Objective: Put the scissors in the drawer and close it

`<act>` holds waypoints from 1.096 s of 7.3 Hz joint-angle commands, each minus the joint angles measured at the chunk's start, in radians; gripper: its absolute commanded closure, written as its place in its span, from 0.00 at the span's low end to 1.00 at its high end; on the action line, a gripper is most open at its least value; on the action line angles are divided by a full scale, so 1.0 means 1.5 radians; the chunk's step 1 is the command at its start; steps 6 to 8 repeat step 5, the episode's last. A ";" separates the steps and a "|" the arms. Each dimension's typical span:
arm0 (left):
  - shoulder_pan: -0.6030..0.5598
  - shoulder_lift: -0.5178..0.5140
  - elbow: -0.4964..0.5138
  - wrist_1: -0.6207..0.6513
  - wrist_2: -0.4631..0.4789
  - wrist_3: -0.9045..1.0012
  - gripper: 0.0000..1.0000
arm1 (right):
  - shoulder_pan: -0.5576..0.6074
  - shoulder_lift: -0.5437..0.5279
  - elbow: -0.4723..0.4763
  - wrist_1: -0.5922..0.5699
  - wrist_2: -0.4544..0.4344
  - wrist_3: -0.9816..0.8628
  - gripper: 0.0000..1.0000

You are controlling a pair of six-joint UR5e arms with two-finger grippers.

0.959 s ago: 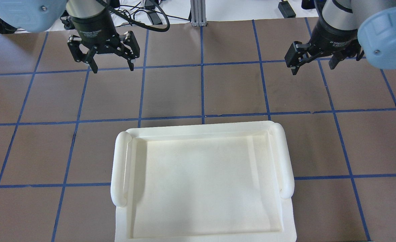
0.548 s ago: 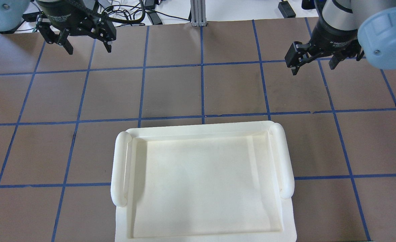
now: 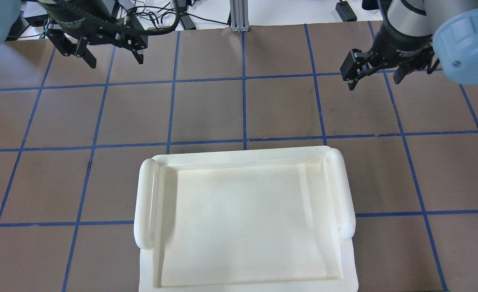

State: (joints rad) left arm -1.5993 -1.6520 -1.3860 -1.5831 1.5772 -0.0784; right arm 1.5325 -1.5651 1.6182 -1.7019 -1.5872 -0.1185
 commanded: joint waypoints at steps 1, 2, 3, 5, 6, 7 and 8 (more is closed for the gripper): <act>-0.002 -0.005 -0.007 -0.002 -0.002 -0.001 0.00 | 0.001 -0.004 -0.009 0.039 0.090 -0.007 0.00; -0.004 -0.005 -0.007 -0.001 -0.004 -0.002 0.00 | 0.001 -0.027 -0.012 0.058 0.076 -0.006 0.00; -0.005 -0.004 -0.008 -0.002 -0.002 -0.002 0.00 | 0.001 -0.037 -0.013 0.065 0.052 -0.006 0.00; -0.007 -0.004 -0.014 -0.002 0.003 -0.002 0.00 | 0.001 -0.060 -0.014 0.086 0.045 -0.008 0.00; -0.007 -0.004 -0.014 -0.002 0.003 -0.002 0.00 | 0.001 -0.060 -0.014 0.086 0.045 -0.008 0.00; -0.007 -0.004 -0.014 -0.002 0.003 -0.002 0.00 | 0.001 -0.060 -0.014 0.086 0.045 -0.008 0.00; -0.007 -0.004 -0.014 -0.002 0.003 -0.002 0.00 | 0.001 -0.060 -0.014 0.086 0.045 -0.008 0.00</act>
